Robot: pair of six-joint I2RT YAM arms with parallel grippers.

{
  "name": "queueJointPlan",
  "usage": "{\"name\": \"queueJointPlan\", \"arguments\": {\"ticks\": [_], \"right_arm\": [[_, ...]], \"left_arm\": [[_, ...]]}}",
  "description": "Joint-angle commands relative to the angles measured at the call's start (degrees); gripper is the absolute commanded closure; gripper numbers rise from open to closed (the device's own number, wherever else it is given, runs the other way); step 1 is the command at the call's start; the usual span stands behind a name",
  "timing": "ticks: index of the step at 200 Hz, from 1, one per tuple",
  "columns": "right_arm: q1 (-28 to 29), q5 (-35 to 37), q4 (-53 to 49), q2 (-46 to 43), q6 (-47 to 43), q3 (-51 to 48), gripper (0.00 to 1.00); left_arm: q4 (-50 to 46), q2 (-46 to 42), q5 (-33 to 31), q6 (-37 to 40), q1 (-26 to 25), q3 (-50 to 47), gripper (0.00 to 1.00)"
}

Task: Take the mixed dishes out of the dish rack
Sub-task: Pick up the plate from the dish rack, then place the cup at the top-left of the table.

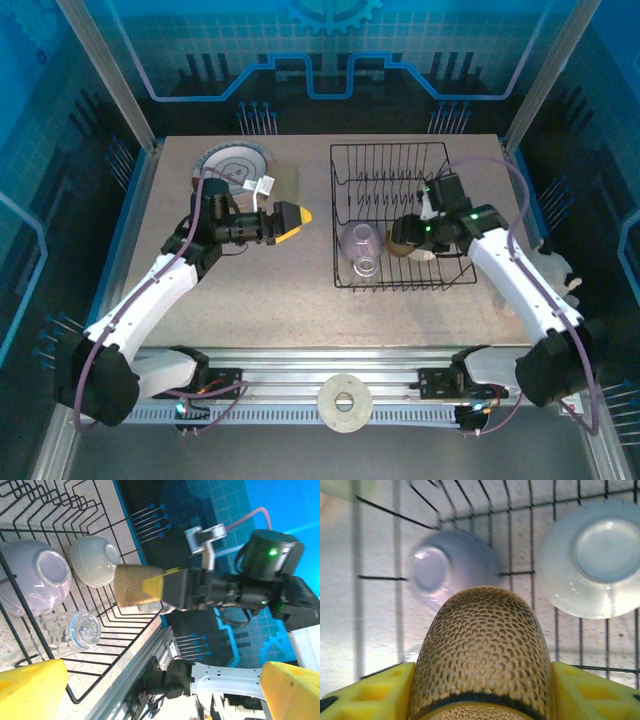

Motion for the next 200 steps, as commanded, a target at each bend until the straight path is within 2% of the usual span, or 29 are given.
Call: {"name": "queueJointPlan", "arguments": {"ticks": [1, 41, 66, 101, 139, 174, 200], "right_arm": [[-3.3, -13.7, 2.0, -2.7, 3.5, 3.1, 0.66], [-5.8, -31.5, 12.2, -4.1, 12.7, 0.9, 0.66], [-5.9, -39.0, 21.2, -4.6, 19.7, -3.0, 0.66], [-6.1, -41.9, 26.0, -5.0, 23.0, -6.3, 0.67], [-5.9, -45.0, 33.2, -5.0, 27.5, -9.9, 0.67], [-4.8, -46.0, 35.0, -4.2, 28.4, -10.8, 0.66], [-4.3, -46.2, 37.2, -3.8, 29.6, -11.5, 0.66]], "left_arm": [[4.7, 1.8, 0.2, -2.2, -1.9, 0.9, 0.01], [12.4, 7.2, 1.7, -6.7, -5.7, 2.0, 0.01], [17.4, 10.4, 2.2, -9.4, -7.9, 2.8, 0.03], [25.9, 13.9, 3.1, -14.6, -10.2, 3.3, 0.06], [29.4, 15.4, 2.7, -16.4, -11.8, 3.8, 0.07], [32.5, 15.8, 2.2, -18.2, -12.4, 4.1, 0.08], [38.5, 16.3, 2.3, -21.7, -12.9, 4.1, 0.1]]}}
